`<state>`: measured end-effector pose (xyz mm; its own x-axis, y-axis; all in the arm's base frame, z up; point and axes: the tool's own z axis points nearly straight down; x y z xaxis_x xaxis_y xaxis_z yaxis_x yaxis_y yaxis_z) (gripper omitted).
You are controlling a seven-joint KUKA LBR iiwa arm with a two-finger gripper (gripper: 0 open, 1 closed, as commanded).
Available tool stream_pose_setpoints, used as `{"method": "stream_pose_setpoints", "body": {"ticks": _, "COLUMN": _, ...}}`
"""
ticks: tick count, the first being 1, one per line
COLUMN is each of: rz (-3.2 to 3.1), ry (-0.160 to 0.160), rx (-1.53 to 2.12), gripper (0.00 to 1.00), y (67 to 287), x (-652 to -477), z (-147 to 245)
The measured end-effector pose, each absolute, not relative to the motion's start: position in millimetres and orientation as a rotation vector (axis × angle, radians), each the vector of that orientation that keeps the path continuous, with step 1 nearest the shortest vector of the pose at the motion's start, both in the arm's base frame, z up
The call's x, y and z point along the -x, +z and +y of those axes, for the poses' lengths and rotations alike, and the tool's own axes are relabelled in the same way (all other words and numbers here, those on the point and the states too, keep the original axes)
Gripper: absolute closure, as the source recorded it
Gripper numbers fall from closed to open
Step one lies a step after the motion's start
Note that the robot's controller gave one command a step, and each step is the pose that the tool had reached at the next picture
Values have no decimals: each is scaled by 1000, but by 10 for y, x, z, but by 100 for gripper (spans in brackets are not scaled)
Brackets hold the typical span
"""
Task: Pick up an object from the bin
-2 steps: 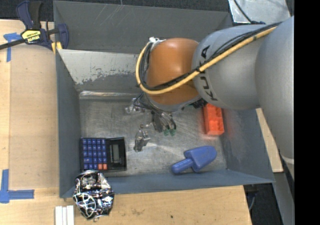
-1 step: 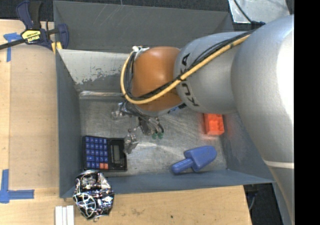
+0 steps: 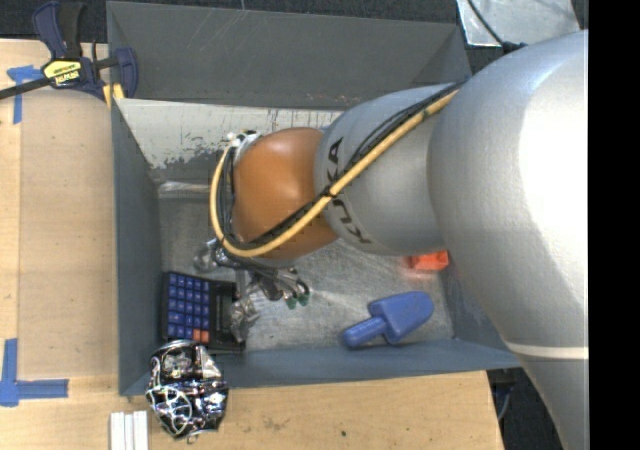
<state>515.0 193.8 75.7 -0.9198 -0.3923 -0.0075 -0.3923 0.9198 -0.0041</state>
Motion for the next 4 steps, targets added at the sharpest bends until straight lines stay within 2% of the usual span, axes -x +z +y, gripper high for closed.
{"method": "stream_pose_setpoints", "body": {"ticks": 1, "rz": 2854, "ry": 2, "rx": 1134, "gripper": 100, "y": 831, "x": -5069, "z": 1610}}
{"method": "stream_pose_setpoints", "body": {"ticks": 2, "rz": 2854, "ry": 2, "rx": 1134, "gripper": 100, "y": 831, "x": -5069, "z": 1611}}
{"method": "stream_pose_setpoints", "body": {"ticks": 3, "rz": 2920, "ry": 1, "rx": 1150, "gripper": 100, "y": 1971, "x": -5237, "z": 1589}}
{"method": "stream_pose_setpoints", "body": {"ticks": 4, "rz": 2921, "ry": 1, "rx": 1149, "gripper": 100, "y": 1970, "x": -5236, "z": 1589}}
